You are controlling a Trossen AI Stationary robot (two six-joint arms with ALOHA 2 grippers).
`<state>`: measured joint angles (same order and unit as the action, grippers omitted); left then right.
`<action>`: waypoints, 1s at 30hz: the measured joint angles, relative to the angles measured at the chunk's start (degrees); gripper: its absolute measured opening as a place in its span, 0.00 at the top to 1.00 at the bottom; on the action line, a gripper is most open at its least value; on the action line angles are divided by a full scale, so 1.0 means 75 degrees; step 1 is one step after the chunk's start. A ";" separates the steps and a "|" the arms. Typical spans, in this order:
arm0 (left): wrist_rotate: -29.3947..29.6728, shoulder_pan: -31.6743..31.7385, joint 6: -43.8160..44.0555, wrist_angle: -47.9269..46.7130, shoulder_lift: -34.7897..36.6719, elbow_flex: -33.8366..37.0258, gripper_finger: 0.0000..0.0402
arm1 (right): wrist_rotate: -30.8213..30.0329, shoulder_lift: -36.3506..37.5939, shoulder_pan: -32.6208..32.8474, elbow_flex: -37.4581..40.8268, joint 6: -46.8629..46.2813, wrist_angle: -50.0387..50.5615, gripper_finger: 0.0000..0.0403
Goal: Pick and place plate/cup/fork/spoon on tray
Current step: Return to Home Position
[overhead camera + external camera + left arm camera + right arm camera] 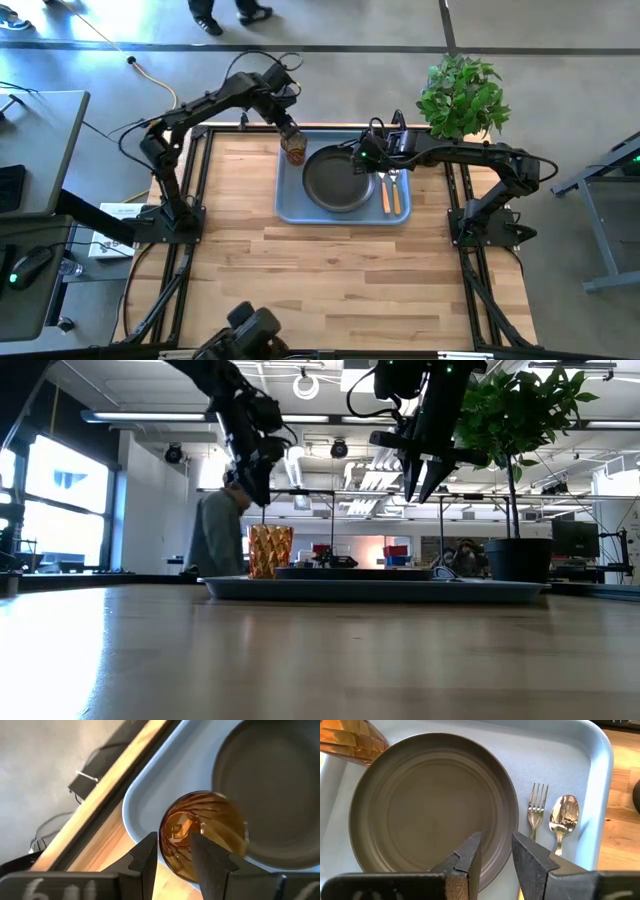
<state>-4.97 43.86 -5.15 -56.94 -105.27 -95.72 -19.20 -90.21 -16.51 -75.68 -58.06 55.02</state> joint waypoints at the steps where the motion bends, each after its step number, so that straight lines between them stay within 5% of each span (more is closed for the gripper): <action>1: 0.0009 0.0000 0.0000 0.0001 0.0143 0.0000 0.73 | 0.0026 0.0000 0.0000 0.0000 0.0006 0.0000 0.76; 7: -0.0182 -0.0115 0.0326 0.0006 0.0975 0.0000 0.73 | 0.0055 0.0000 0.0064 0.0000 0.0159 -0.0003 0.76; 15: -0.1772 -0.1136 0.0862 0.0119 0.2131 0.0551 0.73 | 0.0327 0.0000 0.0560 0.0000 0.0924 -0.0006 0.76; 30: -0.1241 -0.4529 0.3507 0.5311 0.5909 0.6192 0.73 | 0.0615 0.0000 0.1553 0.0000 0.1717 -0.0367 0.76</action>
<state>-14.27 9.89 21.15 -17.10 -60.95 -49.28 -14.59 -90.21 -4.86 -75.68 -45.18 52.27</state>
